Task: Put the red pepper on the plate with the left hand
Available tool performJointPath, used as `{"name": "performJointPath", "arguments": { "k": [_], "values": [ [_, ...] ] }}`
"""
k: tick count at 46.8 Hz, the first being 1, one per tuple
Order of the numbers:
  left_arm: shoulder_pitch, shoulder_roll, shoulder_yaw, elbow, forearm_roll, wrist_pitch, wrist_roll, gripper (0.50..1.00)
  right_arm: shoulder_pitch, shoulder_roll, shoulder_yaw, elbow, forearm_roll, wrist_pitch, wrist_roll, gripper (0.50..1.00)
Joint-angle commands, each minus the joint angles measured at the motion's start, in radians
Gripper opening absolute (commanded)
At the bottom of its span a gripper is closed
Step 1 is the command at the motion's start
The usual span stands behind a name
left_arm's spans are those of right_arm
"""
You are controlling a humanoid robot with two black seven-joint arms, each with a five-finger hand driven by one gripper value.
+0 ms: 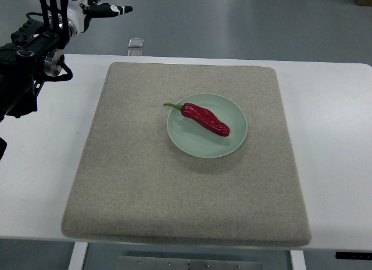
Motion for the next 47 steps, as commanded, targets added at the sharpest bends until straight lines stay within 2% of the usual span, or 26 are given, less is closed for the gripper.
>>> {"name": "performJointPath", "arguments": {
  "k": [1, 9, 15, 22, 26, 32, 47],
  "values": [
    [0.003, -0.015, -0.002, 0.008, -0.093, 0.0, 0.0, 0.962, 0.0, 0.0, 0.0, 0.0, 0.0, -0.001, 0.0, 0.932],
    [0.024, -0.075, -0.003, 0.088, -0.251, -0.048, 0.0, 0.962, 0.0, 0.0, 0.0, 0.0, 0.0, 0.0, 0.0, 0.932],
    [0.044, -0.112, -0.002, 0.157, -0.38, -0.16, 0.0, 0.962, 0.0, 0.0, 0.0, 0.0, 0.0, 0.0, 0.0, 0.932],
    [0.075, -0.141, -0.003, 0.211, -0.415, -0.339, -0.029, 0.962, 0.0, 0.0, 0.0, 0.0, 0.0, -0.001, 0.0, 0.932],
    [0.089, -0.156, -0.005, 0.234, -0.417, -0.396, -0.049, 0.962, 0.0, 0.0, 0.0, 0.0, 0.0, 0.0, 0.0, 0.932],
    [0.104, -0.167, -0.064, 0.238, -0.417, -0.391, -0.049, 0.962, 0.0, 0.0, 0.0, 0.0, 0.0, 0.0, 0.0, 0.932],
    [0.129, -0.196, -0.095, 0.232, -0.417, -0.296, -0.042, 0.962, 0.0, 0.0, 0.0, 0.0, 0.0, 0.0, 0.0, 0.932]
  ]
}}
